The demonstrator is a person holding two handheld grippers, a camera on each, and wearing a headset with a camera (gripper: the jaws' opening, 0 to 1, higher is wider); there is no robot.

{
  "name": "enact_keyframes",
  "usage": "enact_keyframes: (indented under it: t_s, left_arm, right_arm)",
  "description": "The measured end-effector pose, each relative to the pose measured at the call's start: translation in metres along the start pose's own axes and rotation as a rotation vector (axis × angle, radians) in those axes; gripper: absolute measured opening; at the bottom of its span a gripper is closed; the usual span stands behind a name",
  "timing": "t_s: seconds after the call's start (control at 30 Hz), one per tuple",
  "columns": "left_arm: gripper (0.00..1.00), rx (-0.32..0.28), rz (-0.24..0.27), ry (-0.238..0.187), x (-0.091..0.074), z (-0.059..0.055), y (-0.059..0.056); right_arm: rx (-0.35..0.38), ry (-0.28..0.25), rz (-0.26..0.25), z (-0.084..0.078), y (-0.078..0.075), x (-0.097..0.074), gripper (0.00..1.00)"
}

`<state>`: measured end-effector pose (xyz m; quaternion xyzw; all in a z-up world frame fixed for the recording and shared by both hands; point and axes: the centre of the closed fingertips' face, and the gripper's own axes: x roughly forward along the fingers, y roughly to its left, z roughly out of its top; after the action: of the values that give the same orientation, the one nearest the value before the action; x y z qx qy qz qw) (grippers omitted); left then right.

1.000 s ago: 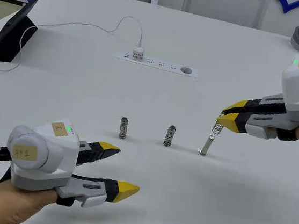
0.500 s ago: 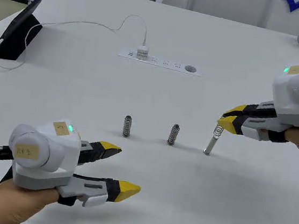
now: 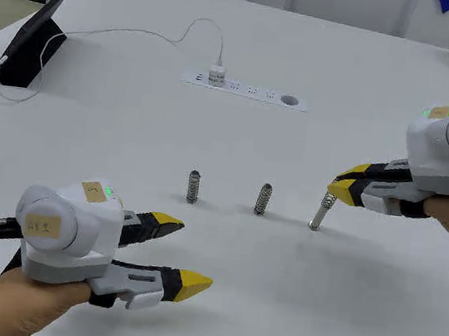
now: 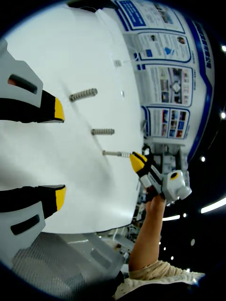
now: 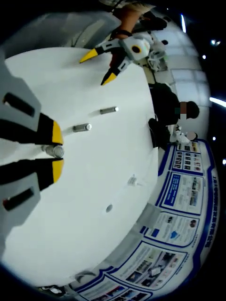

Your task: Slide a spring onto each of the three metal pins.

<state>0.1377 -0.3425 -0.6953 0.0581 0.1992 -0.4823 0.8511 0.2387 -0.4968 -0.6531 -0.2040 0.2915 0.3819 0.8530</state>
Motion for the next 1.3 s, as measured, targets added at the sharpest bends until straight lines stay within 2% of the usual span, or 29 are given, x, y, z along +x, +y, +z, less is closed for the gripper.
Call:
enact_keyframes:
  t_s: [0.37, 0.9, 1.3]
  left_arm:
    - [0.54, -0.003, 0.003, 0.003, 0.0, 0.0, 0.0]
    - [0.53, -0.007, 0.005, -0.001, -0.001, 0.0, 0.0]
    - [0.54, -0.007, 0.008, -0.005, -0.001, 0.001, 0.001]
  right_arm:
    - [0.032, 0.022, 0.006, -0.016, 0.002, 0.012, 0.12]
    - [0.027, 0.063, -0.01, -0.032, 0.005, 0.027, 0.12]
    - [0.036, 0.053, -0.01, -0.03, 0.006, 0.027, 0.16]
